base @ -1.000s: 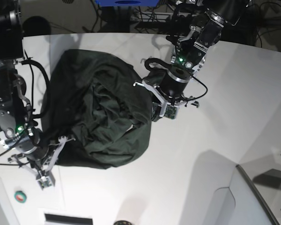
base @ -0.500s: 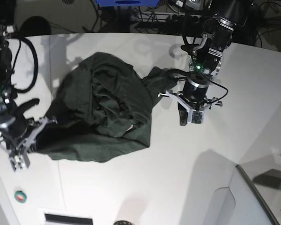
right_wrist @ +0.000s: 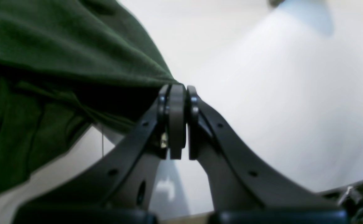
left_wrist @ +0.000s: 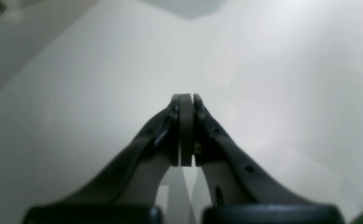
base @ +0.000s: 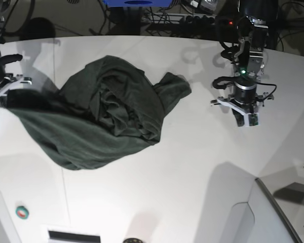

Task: Layout the t-shirt on the table in an organized manner, then fold the t-shirt properly
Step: 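Lift and drag the shirt with both grippers, then release, then grasp the shirt with the right gripper and pull it outward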

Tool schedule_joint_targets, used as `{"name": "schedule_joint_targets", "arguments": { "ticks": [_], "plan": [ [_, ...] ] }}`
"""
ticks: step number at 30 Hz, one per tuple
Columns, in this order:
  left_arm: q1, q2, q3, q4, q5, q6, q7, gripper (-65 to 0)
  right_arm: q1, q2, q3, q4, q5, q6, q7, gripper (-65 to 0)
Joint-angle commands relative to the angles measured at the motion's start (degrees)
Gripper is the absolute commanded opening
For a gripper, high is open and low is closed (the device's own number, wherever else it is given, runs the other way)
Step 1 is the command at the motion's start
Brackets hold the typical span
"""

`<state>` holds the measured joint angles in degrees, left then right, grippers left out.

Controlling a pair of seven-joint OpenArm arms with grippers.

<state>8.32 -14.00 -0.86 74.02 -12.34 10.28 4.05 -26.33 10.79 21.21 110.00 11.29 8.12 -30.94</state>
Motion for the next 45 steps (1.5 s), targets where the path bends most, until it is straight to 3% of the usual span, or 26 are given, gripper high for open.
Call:
{"name": "schedule_joint_targets", "arguments": {
  "ticks": [1, 3, 6, 9, 13, 19, 24, 26, 31, 36, 45],
  "plan": [
    [-0.18, -0.46, -0.85, 1.10, 0.25, -0.04, -1.55, -65.0, 0.44, 0.07, 0.99, -1.20, -0.34, -0.25, 1.27, -64.1],
    [0.17, -0.46, -2.43, 1.19, 0.16, -0.13, -1.64, -65.0, 1.76, -1.16, 1.51, -4.98, -0.43, -0.25, 1.00, -61.1],
    [1.05, -0.46, -4.54, 1.19, -0.19, -0.13, -1.46, -65.0, 2.99, -1.42, 0.99, -6.92, -0.43, -0.25, -3.74, -45.0],
    [1.93, -0.46, -5.60, 2.60, -0.28, -0.31, -1.46, -65.0, 3.60, -1.42, -0.33, -3.84, -0.52, -0.16, -6.38, -35.7],
    [4.30, -0.81, -5.60, 5.32, -0.28, -0.31, -1.64, -65.0, 4.30, -0.54, -5.70, -0.85, -0.61, 0.01, -6.38, -35.3],
    [5.44, -0.73, -5.60, 6.64, -0.28, -0.31, -1.72, -65.0, 8.61, 5.17, -23.54, -3.58, -0.87, -0.34, -6.38, -35.1],
    [6.32, -0.73, -5.69, 6.29, -0.28, -0.31, -1.72, -65.0, 14.59, 3.94, -33.39, -11.49, -10.98, -5.17, -6.29, -35.1],
    [6.94, -0.81, -5.69, 6.64, -0.28, -0.31, -1.81, -65.0, 16.52, 2.80, -36.20, -15.80, -15.55, -5.70, -6.12, -35.1],
    [7.90, -0.81, -5.69, 6.55, -0.28, -0.31, -1.90, -65.0, 18.55, -0.28, -37.70, -21.60, -20.74, -5.79, -1.81, -35.1],
    [8.69, -0.81, -5.69, 6.64, -0.28, -0.31, -1.90, -65.0, 21.10, -3.01, -37.78, -25.91, -23.46, -5.79, -1.55, -35.4],
    [9.66, -0.73, -5.69, 6.73, -0.28, -0.31, -1.90, -65.0, 26.02, -3.27, -37.78, -31.89, -23.38, -6.05, -1.37, -35.7]
  ]
}}
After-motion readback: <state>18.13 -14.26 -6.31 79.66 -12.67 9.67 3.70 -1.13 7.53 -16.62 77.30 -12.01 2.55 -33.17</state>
